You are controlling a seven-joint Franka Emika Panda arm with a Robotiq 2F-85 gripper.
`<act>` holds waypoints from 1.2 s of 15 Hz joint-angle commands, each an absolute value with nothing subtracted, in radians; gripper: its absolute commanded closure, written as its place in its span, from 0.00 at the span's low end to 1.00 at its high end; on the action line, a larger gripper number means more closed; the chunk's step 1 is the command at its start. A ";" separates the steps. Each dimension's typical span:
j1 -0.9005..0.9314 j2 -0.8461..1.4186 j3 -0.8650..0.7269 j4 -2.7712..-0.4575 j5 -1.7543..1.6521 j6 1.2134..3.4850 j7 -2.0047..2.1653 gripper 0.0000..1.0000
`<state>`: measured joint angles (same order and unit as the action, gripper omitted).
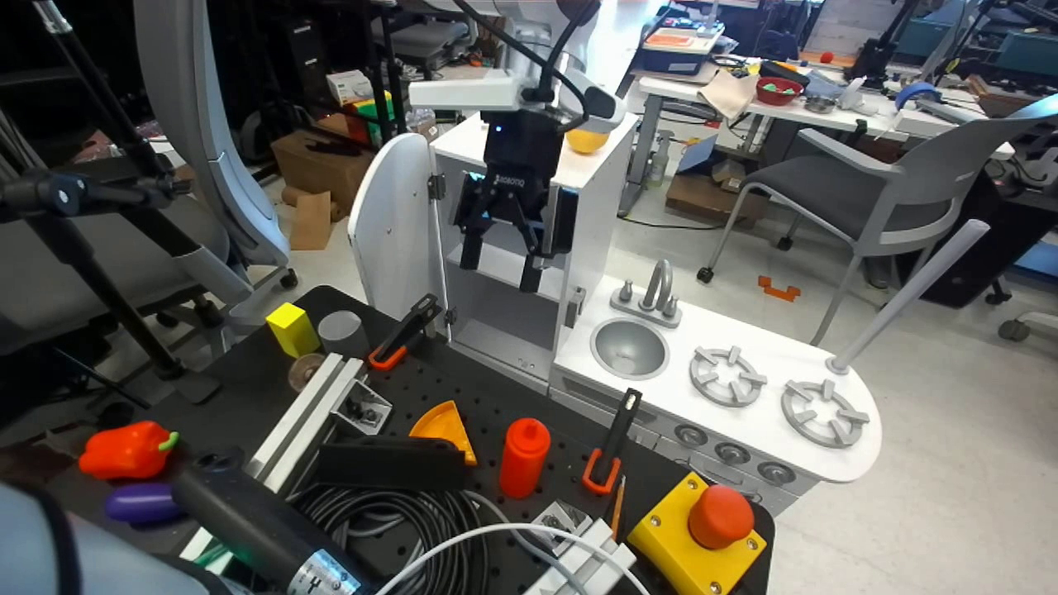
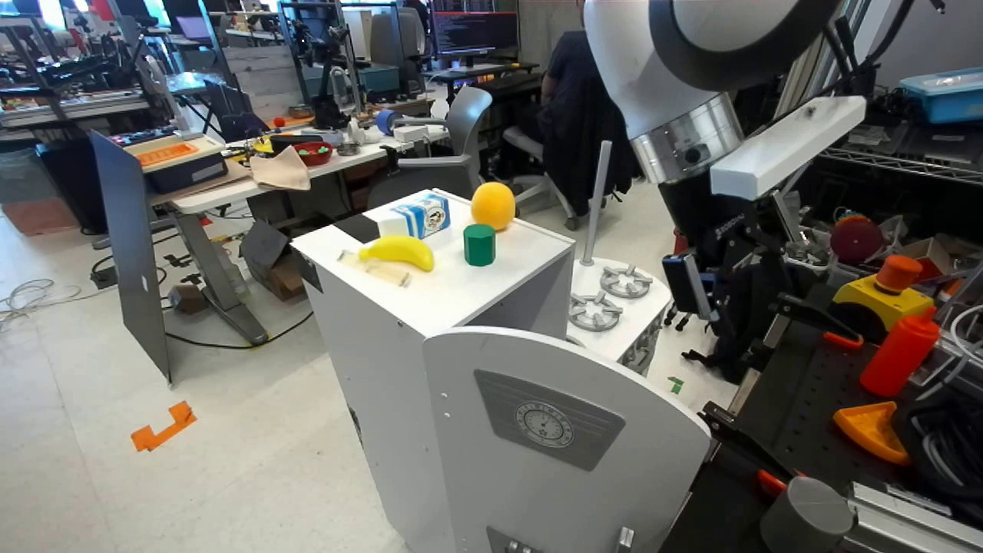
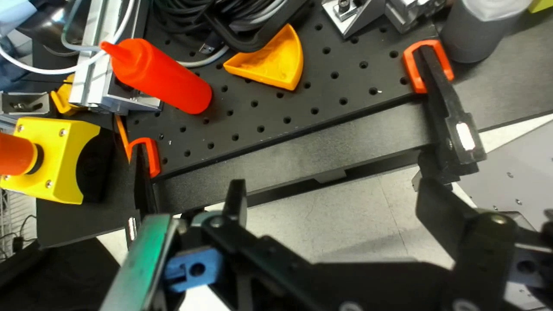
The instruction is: Open the top cabinet door
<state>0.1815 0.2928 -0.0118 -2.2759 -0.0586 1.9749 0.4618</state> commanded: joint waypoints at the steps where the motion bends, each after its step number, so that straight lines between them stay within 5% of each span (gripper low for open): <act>1: 0.175 0.195 0.002 -2.393 -0.107 2.064 0.473 0.00; 18: 0.129 -0.254 0.103 -2.790 -0.232 2.608 0.581 0.00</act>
<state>0.1681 -0.1217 0.0518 -2.7059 -0.2176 2.5544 0.5362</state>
